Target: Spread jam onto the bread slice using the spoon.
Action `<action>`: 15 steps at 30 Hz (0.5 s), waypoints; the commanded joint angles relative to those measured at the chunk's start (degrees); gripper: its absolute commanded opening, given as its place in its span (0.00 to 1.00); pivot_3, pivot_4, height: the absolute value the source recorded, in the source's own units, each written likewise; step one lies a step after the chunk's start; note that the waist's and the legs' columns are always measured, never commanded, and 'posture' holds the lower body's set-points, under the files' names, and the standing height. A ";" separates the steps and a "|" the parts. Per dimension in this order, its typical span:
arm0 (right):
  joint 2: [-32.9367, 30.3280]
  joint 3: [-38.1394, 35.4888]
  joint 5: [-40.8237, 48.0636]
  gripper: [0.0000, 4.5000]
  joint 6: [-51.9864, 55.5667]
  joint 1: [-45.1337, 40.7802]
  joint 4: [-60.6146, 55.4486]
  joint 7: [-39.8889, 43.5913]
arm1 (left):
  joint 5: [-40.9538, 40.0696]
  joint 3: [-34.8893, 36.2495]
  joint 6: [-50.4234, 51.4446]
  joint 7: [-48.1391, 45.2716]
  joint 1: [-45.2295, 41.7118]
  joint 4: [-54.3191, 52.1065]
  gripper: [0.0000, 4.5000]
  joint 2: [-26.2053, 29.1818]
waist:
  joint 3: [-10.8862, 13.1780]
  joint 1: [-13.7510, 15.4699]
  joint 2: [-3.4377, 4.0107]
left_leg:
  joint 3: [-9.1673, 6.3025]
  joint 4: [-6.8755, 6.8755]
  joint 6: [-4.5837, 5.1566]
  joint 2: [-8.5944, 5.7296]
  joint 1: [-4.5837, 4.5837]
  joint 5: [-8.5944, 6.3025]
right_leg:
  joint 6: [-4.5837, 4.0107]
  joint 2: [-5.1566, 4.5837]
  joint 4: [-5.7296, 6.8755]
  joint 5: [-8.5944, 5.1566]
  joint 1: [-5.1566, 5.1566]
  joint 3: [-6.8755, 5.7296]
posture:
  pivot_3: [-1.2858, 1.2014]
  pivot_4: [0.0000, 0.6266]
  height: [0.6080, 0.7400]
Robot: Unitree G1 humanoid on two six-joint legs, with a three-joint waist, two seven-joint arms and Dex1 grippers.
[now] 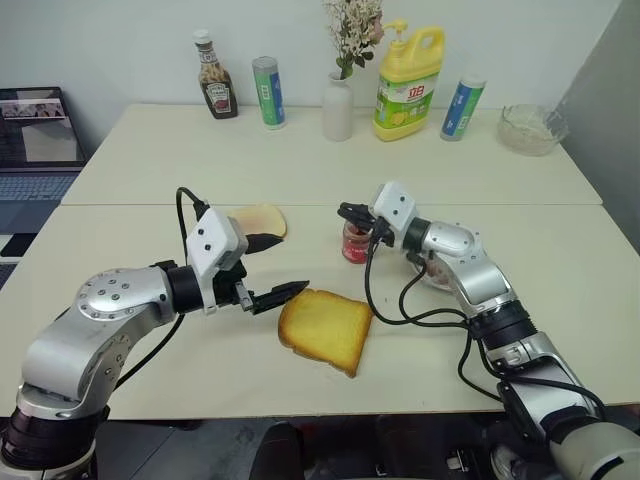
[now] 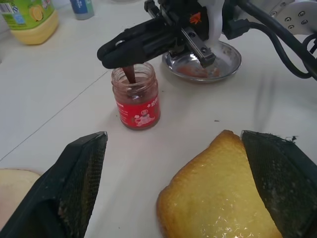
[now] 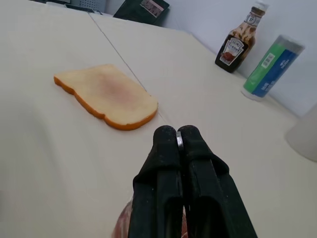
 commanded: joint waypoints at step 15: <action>8.40 -12.26 11.48 0.01 20.73 0.56 -2.80 -6.49 | 1.95 -0.75 -1.77 -0.36 -0.68 -1.34 1.00 0.83 | -0.01 -0.06 -0.02 | 0.00 0.01 0.00 0.00 0.06 0.00 | 0.00 0.01 0.09 0.00 0.02 0.00 | 0.52 0.24 1.00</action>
